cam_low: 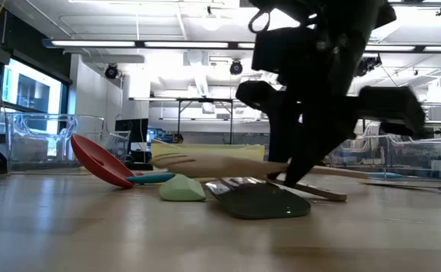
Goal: Pick & Place Kitchen Items
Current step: Put the wooden serving spoon into the yellow bin
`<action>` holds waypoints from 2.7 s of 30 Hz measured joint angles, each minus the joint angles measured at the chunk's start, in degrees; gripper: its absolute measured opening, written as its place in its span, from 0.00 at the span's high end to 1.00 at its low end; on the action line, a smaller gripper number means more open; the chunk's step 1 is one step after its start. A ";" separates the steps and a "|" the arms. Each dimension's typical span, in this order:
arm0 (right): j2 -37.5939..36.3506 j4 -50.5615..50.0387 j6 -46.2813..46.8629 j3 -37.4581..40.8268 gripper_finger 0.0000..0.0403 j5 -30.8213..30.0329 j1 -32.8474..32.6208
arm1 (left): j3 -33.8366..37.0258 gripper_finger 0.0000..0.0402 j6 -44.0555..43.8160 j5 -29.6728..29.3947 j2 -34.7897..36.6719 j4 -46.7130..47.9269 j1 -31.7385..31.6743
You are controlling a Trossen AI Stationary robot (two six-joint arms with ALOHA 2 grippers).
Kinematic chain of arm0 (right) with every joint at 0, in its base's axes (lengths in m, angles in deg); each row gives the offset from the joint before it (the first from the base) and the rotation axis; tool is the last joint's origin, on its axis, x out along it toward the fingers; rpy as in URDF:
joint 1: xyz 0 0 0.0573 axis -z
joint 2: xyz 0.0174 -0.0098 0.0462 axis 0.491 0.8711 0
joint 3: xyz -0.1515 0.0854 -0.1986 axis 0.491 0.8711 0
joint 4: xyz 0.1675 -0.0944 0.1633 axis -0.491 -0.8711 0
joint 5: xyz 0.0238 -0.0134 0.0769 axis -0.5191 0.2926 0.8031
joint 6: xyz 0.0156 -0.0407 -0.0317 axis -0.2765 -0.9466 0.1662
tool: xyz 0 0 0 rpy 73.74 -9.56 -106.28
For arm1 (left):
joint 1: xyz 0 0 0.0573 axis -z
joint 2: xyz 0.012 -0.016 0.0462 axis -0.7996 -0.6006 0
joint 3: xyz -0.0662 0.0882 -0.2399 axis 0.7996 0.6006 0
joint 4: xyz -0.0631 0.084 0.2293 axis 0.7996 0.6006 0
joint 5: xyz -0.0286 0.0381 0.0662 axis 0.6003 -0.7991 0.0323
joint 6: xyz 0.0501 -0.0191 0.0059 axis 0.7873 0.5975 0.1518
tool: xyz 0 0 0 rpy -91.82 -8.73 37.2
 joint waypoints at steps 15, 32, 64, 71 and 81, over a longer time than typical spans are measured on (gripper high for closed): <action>-5.84 -3.05 0.40 -0.10 0.82 -8.76 -7.23 | 0.00 0.50 -0.02 -0.69 0.00 -0.05 -0.02; -19.70 -14.64 10.58 -0.22 0.82 -21.54 -16.01 | -8.10 0.50 9.05 -7.58 0.00 0.04 -0.02; -41.31 25.79 -15.47 -0.23 0.82 -11.67 -27.11 | -11.45 0.50 53.09 17.90 3.31 -23.19 -17.77; -41.31 26.70 -16.52 -0.22 0.82 -11.64 -23.24 | -11.32 0.50 54.39 32.71 3.76 -25.47 -21.59; -41.29 23.52 -13.53 -0.23 0.82 -7.24 -19.11 | -11.30 0.50 60.96 35.57 3.78 -29.66 -21.66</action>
